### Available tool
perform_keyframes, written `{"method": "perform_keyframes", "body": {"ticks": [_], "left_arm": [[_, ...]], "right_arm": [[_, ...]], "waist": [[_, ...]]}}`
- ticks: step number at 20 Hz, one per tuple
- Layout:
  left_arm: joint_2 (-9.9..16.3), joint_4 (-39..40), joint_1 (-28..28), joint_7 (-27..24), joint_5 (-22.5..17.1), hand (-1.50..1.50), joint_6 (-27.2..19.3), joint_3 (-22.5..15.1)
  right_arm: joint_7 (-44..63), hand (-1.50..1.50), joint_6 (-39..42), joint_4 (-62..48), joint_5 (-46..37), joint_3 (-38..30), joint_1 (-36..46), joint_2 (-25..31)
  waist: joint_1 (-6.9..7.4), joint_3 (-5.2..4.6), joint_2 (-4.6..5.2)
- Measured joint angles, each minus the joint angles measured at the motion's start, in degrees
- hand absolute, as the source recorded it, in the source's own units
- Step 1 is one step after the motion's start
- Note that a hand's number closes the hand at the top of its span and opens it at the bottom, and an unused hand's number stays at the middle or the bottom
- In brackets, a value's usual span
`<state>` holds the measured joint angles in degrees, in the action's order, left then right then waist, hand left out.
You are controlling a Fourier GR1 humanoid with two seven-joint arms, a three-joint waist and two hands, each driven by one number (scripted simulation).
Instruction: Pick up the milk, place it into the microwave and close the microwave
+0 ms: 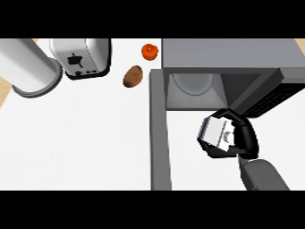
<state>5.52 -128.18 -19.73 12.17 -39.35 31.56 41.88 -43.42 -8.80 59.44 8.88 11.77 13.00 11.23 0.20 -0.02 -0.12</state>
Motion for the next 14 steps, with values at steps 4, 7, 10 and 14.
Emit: {"method": "perform_keyframes", "body": {"ticks": [4, 7, 10, 14], "left_arm": [[-0.68, 0.53, -0.11, -0.04, 0.38, -1.5, 1.09, 0.47], [-0.66, 0.66, 1.4, 0.7, 1.21, -1.5, 0.09, 0.02], [-0.32, 2.08, 1.63, 0.2, 0.95, -1.5, 0.92, 0.75], [0.25, 2.73, 2.11, 0.64, 0.94, -1.5, 0.8, 1.12]], "right_arm": [[5.2, 1.5, -3.02, 2.65, -2.39, -0.03, 2.66, -1.53], [8.85, 1.5, -4.83, 3.01, -4.14, -0.3, 6.07, -2.78], [11.38, 1.5, -7.02, -0.78, -6.09, -1.64, 11.87, -3.62], [15.43, 1.5, -10.43, -6.19, -10.11, -2.13, 19.06, -3.55]], "waist": [[0.11, 0.0, 0.02], [0.14, 0.01, 0.07], [0.42, 0.01, 0.13], [0.64, 0.02, 0.21]]}}
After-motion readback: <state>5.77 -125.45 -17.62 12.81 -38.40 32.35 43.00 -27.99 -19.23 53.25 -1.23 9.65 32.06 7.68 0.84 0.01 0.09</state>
